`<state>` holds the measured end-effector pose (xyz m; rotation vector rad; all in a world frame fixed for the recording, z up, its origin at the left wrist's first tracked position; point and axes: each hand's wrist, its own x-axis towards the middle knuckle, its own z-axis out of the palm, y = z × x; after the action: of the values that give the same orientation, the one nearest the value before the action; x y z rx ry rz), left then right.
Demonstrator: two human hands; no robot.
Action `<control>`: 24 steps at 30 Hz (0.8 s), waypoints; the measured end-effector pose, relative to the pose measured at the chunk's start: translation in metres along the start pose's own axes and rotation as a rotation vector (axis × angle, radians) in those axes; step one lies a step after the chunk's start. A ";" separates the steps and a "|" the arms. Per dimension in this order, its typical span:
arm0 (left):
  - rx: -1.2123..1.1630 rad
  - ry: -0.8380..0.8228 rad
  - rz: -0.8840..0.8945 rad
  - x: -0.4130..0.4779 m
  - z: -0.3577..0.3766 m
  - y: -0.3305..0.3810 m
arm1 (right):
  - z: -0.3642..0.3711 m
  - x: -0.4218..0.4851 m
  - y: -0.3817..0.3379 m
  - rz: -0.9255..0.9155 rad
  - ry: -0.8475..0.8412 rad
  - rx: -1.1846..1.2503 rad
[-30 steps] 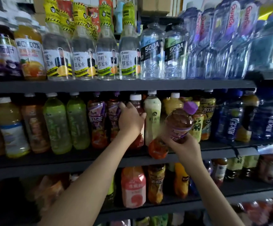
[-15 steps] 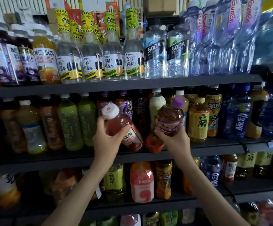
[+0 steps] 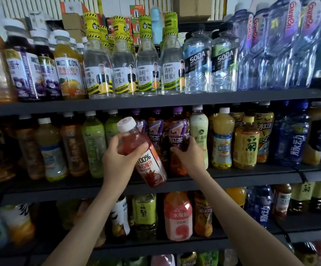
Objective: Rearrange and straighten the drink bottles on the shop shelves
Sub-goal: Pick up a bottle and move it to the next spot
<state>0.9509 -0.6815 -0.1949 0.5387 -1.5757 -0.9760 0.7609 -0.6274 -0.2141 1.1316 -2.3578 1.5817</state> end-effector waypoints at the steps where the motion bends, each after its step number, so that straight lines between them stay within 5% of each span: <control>1: 0.003 -0.013 -0.003 0.003 0.001 -0.001 | 0.003 0.000 0.001 0.000 0.016 -0.008; 7: 0.005 -0.115 -0.036 0.020 0.006 -0.010 | 0.022 -0.019 0.010 -0.087 0.200 -0.159; 17: 0.013 -0.206 -0.053 0.036 0.015 -0.012 | 0.027 -0.016 0.017 -0.036 0.043 -0.184; 24: 0.121 -0.261 -0.027 0.033 0.027 -0.006 | 0.026 -0.018 0.016 -0.122 0.179 -0.304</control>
<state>0.9159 -0.7029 -0.1809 0.5333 -1.8739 -1.0070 0.7720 -0.6361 -0.2461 1.0016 -2.2648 1.1802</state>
